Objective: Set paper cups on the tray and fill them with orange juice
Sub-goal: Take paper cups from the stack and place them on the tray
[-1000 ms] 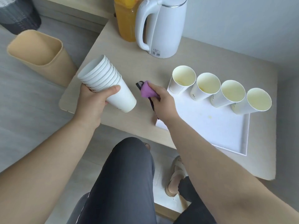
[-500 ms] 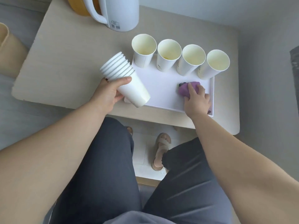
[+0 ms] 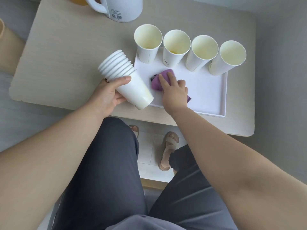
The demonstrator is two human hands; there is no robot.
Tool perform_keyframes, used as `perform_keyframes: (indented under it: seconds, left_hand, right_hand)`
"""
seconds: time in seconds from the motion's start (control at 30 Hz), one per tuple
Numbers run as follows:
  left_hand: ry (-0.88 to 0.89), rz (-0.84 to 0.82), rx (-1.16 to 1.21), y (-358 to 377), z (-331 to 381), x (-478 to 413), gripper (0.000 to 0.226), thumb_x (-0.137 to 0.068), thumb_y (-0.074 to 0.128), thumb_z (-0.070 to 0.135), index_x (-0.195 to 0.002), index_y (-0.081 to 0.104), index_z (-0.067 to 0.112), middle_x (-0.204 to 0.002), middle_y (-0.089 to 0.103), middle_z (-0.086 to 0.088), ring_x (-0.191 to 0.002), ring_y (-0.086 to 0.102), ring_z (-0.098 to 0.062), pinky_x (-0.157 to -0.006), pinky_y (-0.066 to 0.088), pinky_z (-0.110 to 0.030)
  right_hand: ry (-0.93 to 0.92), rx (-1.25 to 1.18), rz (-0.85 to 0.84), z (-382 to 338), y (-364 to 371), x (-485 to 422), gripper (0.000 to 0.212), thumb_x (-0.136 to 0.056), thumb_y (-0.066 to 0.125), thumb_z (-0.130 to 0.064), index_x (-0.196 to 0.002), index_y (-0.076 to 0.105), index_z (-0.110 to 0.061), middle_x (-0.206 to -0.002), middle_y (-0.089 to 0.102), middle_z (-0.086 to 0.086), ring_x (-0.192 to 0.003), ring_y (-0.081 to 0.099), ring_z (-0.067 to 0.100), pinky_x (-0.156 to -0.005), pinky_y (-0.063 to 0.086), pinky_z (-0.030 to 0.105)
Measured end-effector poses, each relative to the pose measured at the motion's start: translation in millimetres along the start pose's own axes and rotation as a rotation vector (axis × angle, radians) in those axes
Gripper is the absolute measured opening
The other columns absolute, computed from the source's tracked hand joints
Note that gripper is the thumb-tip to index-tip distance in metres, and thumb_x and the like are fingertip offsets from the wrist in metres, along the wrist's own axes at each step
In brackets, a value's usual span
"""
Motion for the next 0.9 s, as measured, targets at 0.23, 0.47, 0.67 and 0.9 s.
perform_keyframes:
  seconds: [0.23,0.47,0.67,0.9]
  left_hand:
    - [0.011,0.039,0.034,1,-1,1,0.054,-0.069,0.070,0.020,-0.121,0.055,0.019,-0.110,0.068,0.003,-0.109,0.066,-0.020,-0.087,0.055,-0.038]
    - [0.028,0.054,0.047,0,8,11,0.045,-0.069,0.071,0.017,-0.112,0.058,0.023,-0.104,0.070,0.008,-0.108,0.066,-0.017,-0.083,0.056,-0.038]
    - [0.166,0.121,-0.062,-31,47,24,0.052,-0.067,0.075,0.017,-0.117,0.060,0.018,-0.116,0.069,0.000,-0.109,0.065,-0.017,-0.084,0.057,-0.037]
    - [0.280,0.297,-0.260,-97,83,45,0.085,-0.051,0.089,0.032,-0.127,0.054,0.012,-0.119,0.068,0.002,-0.111,0.064,-0.014,-0.096,0.051,-0.048]
  right_hand:
    - [-0.095,-0.025,0.060,19,-3,-6,0.053,-0.099,0.039,-0.015,-0.146,0.031,-0.039,-0.158,0.020,-0.006,-0.121,0.035,0.034,-0.098,0.029,0.039]
    - [-0.141,-0.108,0.130,38,-4,7,0.055,-0.093,0.045,-0.001,-0.141,0.046,-0.027,-0.151,0.036,0.005,-0.115,0.041,0.037,-0.099,0.034,0.041]
    - [-0.128,-0.543,0.189,-13,-20,2,0.040,-0.090,0.057,-0.003,-0.129,0.060,-0.012,-0.133,0.054,0.012,-0.116,0.051,0.034,-0.099,0.037,0.025]
    - [-0.204,-0.692,0.127,-112,-27,-26,0.040,-0.089,0.058,-0.003,-0.128,0.060,-0.011,-0.130,0.053,0.008,-0.117,0.052,0.022,-0.088,0.027,0.006]
Point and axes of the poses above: each hand's wrist, its own x-axis away from the middle knuckle, its own y-axis out of the palm, z = x × y, the point moved 6 cm from there along -x, towards the middle knuckle
